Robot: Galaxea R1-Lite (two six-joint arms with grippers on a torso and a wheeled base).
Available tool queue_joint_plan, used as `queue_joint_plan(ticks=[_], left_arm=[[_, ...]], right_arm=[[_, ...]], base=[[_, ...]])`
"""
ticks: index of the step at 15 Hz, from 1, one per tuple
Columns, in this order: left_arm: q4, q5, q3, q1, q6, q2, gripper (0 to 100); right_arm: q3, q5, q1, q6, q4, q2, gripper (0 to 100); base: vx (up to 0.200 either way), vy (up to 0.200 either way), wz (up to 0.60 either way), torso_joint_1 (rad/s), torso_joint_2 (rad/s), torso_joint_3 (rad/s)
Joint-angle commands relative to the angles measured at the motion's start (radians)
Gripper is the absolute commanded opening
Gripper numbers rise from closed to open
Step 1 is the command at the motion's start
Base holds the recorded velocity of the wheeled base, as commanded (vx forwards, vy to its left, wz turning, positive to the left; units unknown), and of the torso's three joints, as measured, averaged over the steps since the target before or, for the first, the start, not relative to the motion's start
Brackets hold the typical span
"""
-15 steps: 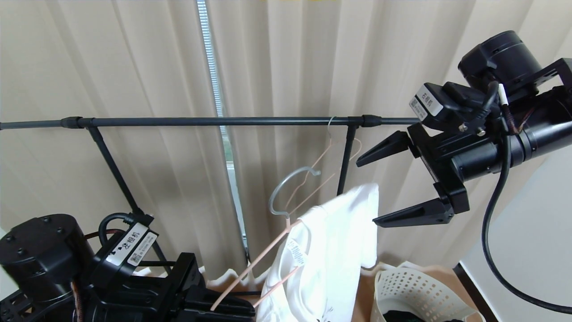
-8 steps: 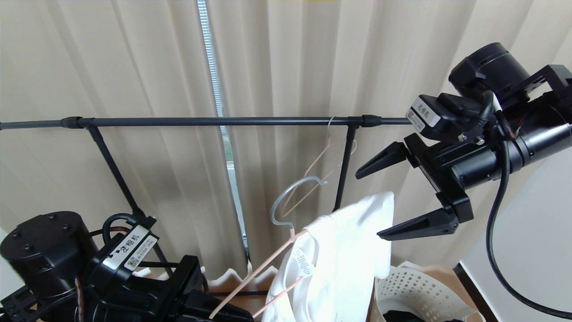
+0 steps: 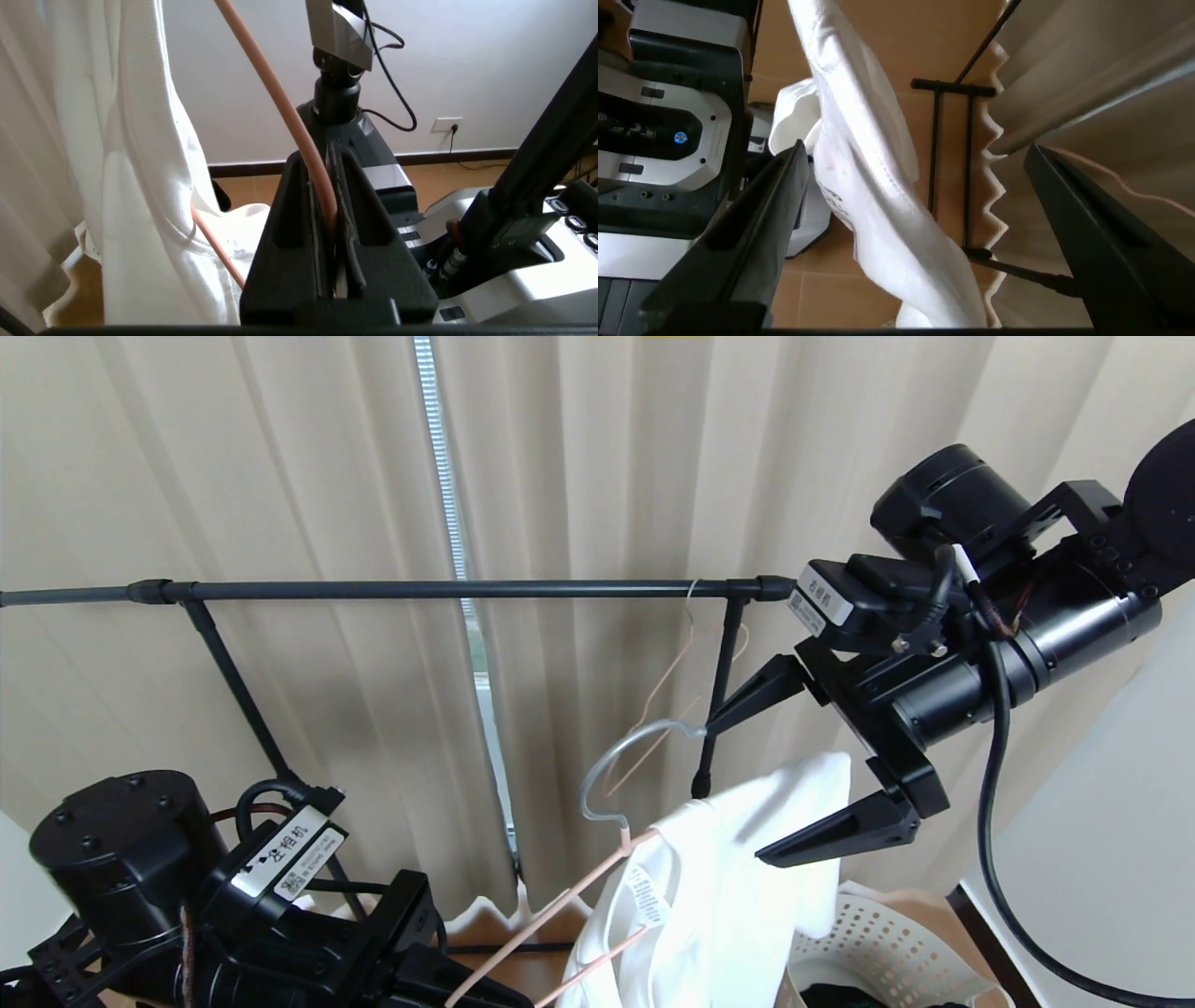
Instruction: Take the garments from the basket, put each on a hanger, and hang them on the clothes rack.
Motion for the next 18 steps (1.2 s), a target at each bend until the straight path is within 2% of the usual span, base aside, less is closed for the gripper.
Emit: queue_joint_plan(ticks=[1, 10, 13, 15, 18], left_arm=[[-0.001, 0.0, -0.008, -0.001, 0.0, 0.01, 0], [-0.03, 0.0, -0.009, -0.016, -0.003, 0.013, 0], [-0.032, 0.0, -0.008, -0.016, -0.002, 0.011, 0], [-0.03, 0.0, -0.006, -0.018, -0.002, 0.011, 0], [-0.032, 0.0, -0.006, -0.021, -0.002, 0.01, 0]], right_arm=[[-0.002, -0.004, 0.02, 0.002, 0.0, 0.019, 100], [-0.003, -0.085, 0.025, -0.003, 0.0, 0.039, 100], [-0.04, -0.112, 0.026, -0.003, 0.011, 0.042, 100], [-0.083, -0.156, 0.039, -0.009, 0.045, 0.042, 100], [-0.209, -0.222, 0.066, -0.034, 0.198, 0.074, 100]], base=[[0.0, 0.0, 0.0, 0.0, 0.0, 0.0], [0.0, 0.0, 0.0, 0.0, 0.0, 0.0], [0.0, 0.0, 0.0, 0.0, 0.0, 0.0], [0.0, 0.0, 0.0, 0.0, 0.0, 0.0], [0.0, 0.0, 0.0, 0.0, 0.0, 0.0]])
